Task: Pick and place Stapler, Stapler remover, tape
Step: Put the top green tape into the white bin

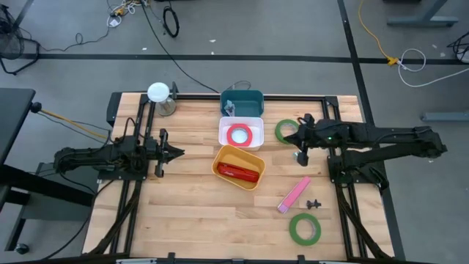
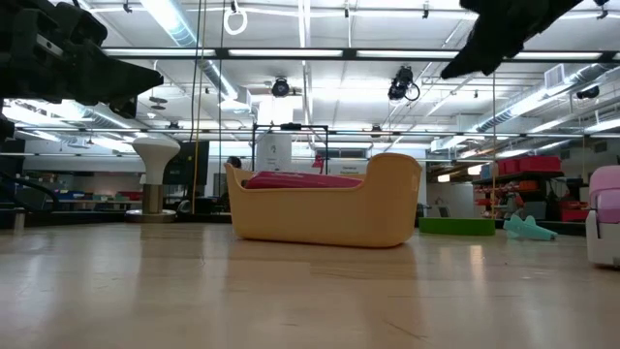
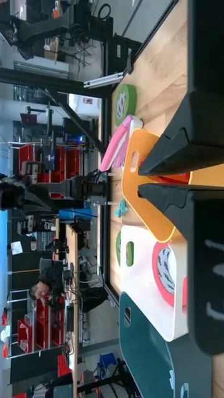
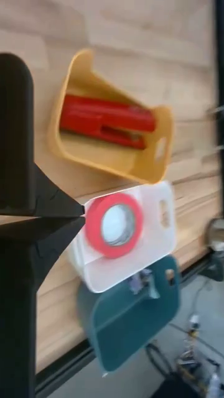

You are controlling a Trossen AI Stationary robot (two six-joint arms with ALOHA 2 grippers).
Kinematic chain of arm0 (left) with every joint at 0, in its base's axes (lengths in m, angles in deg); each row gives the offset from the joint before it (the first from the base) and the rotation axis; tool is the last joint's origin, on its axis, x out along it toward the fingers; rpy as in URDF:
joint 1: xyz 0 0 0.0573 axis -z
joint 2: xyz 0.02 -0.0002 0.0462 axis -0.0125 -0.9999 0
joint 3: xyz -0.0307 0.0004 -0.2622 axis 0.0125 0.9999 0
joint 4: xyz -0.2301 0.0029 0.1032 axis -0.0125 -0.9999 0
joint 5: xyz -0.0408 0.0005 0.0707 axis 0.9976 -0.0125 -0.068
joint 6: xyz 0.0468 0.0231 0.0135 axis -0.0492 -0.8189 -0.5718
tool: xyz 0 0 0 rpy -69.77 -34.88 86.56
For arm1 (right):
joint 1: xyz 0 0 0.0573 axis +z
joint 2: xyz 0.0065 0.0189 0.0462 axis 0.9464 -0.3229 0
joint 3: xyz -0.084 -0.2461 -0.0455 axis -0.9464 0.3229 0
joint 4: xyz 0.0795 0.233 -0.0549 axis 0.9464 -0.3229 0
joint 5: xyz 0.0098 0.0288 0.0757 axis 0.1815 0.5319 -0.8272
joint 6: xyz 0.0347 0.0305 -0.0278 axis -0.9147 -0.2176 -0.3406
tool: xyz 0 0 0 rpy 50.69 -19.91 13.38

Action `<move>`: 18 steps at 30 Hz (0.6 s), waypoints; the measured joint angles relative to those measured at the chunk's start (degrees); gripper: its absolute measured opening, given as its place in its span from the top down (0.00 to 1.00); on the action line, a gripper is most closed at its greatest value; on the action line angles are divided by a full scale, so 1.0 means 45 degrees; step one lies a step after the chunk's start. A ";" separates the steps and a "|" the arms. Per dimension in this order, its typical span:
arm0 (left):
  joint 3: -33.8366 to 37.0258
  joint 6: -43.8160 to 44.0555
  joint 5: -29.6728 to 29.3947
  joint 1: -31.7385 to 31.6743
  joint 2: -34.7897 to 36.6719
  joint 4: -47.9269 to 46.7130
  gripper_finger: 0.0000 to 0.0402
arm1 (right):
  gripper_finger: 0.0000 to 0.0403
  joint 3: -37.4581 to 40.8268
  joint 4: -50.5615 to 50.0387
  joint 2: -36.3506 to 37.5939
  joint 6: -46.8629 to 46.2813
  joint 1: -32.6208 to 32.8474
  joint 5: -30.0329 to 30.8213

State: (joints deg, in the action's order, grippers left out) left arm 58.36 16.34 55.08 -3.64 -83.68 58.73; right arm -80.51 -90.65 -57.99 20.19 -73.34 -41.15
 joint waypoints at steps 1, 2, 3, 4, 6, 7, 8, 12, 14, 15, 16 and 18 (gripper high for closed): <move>0.0000 0.0000 -0.0004 -0.0001 0.0000 -0.0001 0.91 | 0.98 0.0000 -0.0111 -0.0137 0.0000 -0.0109 0.0005; 0.0000 0.0000 -0.0001 -0.0002 0.0000 0.0001 0.91 | 0.98 0.0000 -0.0233 -0.0278 0.0000 -0.0218 0.0000; 0.0000 0.0000 -0.0002 -0.0002 0.0000 0.0001 0.91 | 0.98 0.0000 -0.0325 -0.0416 -0.0002 -0.0344 0.0001; 0.0000 0.0000 -0.0004 -0.0002 0.0000 0.0001 0.91 | 0.98 0.0000 -0.0419 -0.0549 -0.0005 -0.0471 0.0000; 0.0000 0.0000 0.0001 -0.0001 0.0000 0.0001 0.91 | 0.98 0.0000 -0.0611 -0.0758 -0.0064 -0.0738 -0.0027; -0.0004 0.0000 0.0001 -0.0004 0.0000 0.0001 0.91 | 0.98 0.0000 -0.0660 -0.0849 -0.0077 -0.0876 -0.0086; -0.0001 0.0000 -0.0001 0.0001 0.0000 0.0001 0.91 | 0.98 0.0000 -0.0722 -0.0933 -0.0087 -0.1010 -0.0178; 0.0000 0.0000 0.0001 -0.0004 0.0000 0.0001 0.91 | 0.98 -0.0400 -0.1602 -0.1384 -0.0087 -0.1559 -0.0630; 0.0000 0.0000 0.0001 -0.0001 0.0000 0.0001 0.91 | 0.98 -0.0817 -0.2234 -0.1647 -0.0087 -0.1836 -0.0796; 0.0000 0.0000 0.0001 0.0001 0.0000 0.0001 0.91 | 0.98 -0.1015 -0.2519 -0.1799 -0.0083 -0.1969 -0.0797; -0.0002 0.0000 0.0001 0.0000 0.0000 0.0001 0.91 | 0.98 -0.1216 -0.2755 -0.1971 -0.0076 -0.2108 -0.0792; 0.0000 0.0000 0.0001 0.0000 0.0000 0.0001 0.91 | 0.98 -0.1592 -0.3155 -0.2302 0.0009 -0.2402 -0.0797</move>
State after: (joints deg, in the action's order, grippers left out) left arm 58.36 16.34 55.08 -3.64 -83.68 58.73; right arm -87.68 -104.85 -68.35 20.23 -84.15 -44.73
